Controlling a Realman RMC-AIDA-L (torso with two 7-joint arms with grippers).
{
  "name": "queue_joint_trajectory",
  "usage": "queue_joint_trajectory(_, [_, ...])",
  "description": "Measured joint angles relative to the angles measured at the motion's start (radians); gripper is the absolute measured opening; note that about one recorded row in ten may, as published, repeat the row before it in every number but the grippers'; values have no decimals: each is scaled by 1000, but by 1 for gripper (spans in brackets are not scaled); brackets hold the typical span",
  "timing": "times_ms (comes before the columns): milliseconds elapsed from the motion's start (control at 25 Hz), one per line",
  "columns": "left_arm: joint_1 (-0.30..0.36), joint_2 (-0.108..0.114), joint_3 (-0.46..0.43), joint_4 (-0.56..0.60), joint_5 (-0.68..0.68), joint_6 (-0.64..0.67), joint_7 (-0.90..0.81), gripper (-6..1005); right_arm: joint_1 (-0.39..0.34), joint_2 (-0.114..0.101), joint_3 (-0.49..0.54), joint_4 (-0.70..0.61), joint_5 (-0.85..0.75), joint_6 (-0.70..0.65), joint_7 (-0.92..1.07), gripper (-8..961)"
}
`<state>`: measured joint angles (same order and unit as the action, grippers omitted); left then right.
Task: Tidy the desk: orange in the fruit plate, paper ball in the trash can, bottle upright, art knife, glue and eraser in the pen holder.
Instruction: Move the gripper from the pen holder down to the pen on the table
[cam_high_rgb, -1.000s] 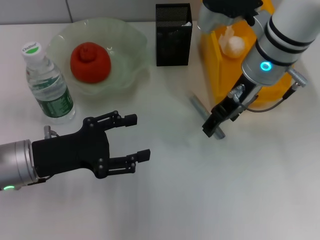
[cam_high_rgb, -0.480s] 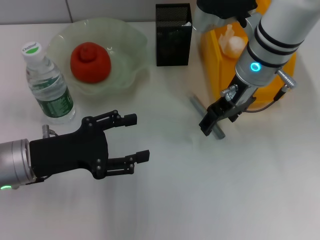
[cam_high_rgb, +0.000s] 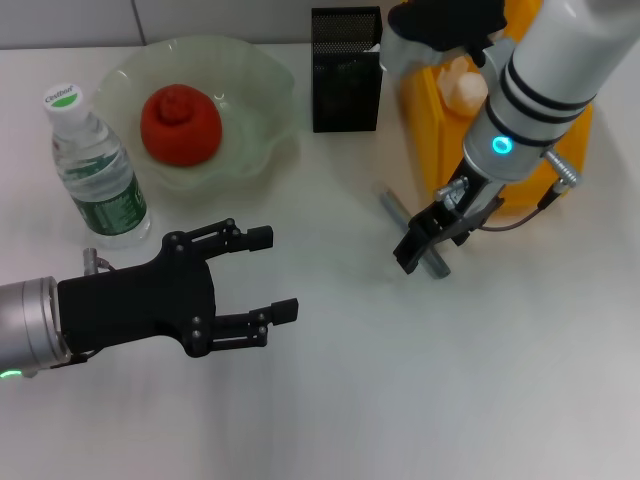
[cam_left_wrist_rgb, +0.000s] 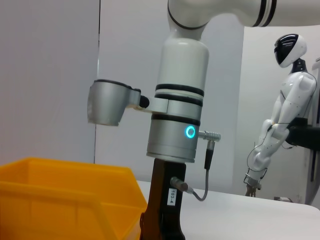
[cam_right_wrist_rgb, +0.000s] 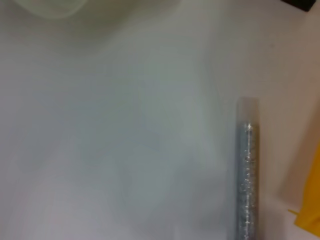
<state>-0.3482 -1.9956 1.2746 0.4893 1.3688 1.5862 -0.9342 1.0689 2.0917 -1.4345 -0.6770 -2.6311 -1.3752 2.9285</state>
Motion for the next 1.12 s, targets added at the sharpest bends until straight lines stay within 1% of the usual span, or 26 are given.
queue_joint_trajectory(80, [0,0,0,0,-1,0,0,818,-2,0,-32,4,16,15,0,795])
queue_joint_trajectory(480, [2,0,0,-3,-4,1,0,818,-1,1,-57,26,19,48,-3,657])
queue_joint_trajectory(640, [2,0,0,-2,-4,3,0,818,-3,1,-58,27,19,56,-10,534])
queue_joint_trajectory(840, [2,-1,0,-1,-4,5,0,818,-3,1,-68,28,21,68,-13,535])
queue_joint_trajectory(880, [2,-2,0,0,-4,6,0,818,-3,1,-85,28,28,75,-14,520])
queue_joint_trajectory(1120, [2,-3,0,-1,-4,6,0,819,-3,1,-100,28,33,81,-14,433])
